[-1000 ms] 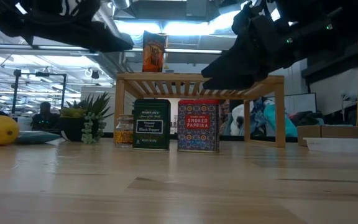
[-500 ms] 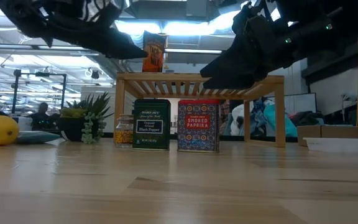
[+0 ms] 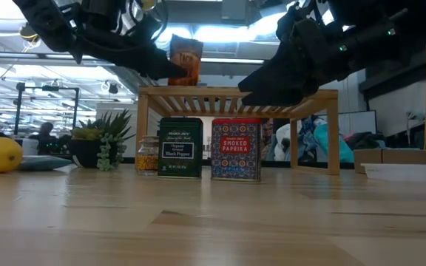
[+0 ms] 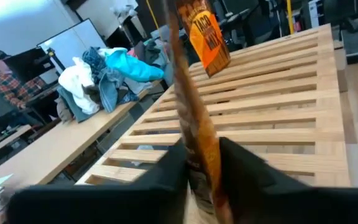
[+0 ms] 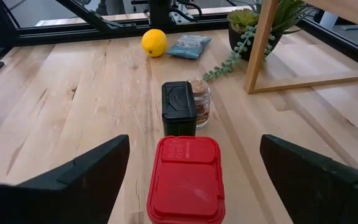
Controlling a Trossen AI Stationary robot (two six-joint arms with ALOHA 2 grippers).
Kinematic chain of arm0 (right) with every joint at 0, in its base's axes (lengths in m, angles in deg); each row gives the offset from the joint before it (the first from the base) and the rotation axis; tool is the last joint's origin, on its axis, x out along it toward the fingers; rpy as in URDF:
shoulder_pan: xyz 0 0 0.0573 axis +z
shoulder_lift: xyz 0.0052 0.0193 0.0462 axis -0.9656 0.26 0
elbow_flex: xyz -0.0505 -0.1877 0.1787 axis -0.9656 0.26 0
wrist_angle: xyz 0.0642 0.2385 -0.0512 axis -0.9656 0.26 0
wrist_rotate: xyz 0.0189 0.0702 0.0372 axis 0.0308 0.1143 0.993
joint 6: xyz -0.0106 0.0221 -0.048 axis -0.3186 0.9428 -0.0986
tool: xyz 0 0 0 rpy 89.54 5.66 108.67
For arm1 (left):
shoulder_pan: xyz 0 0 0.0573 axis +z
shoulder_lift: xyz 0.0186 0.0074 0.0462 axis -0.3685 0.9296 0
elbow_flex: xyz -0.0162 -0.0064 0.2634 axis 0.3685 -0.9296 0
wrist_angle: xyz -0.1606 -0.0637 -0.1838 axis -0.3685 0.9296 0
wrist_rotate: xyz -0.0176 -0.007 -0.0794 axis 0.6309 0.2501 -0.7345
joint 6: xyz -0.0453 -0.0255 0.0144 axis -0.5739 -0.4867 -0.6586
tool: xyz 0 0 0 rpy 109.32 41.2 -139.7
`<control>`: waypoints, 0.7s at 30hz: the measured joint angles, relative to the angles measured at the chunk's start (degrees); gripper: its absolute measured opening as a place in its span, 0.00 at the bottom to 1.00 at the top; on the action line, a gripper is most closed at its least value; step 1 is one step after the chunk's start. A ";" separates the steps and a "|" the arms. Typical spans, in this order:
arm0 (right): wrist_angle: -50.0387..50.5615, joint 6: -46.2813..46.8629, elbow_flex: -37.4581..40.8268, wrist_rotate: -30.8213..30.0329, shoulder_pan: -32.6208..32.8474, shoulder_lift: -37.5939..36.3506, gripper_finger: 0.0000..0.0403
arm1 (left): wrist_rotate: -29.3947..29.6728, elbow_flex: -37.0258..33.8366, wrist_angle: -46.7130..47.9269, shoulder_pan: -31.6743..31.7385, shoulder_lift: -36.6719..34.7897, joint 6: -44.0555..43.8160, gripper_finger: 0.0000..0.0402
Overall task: Shelf spices
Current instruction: Remove the orange seasoning pack from the shelf
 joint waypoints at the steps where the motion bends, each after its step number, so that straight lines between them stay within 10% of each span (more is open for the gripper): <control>1: 0.10 0.00 0.00 0.00 0.00 0.00 0.91 | 0.01 0.00 -0.01 0.00 -0.02 0.03 0.09; 10: 0.43 0.00 0.00 0.13 -0.02 0.02 0.91 | 0.04 0.00 4.75 -1.21 -4.63 0.92 0.07; 21: 1.83 0.00 0.00 0.17 -0.02 0.02 0.91 | 1.09 0.00 40.21 -8.30 -28.28 -6.84 0.07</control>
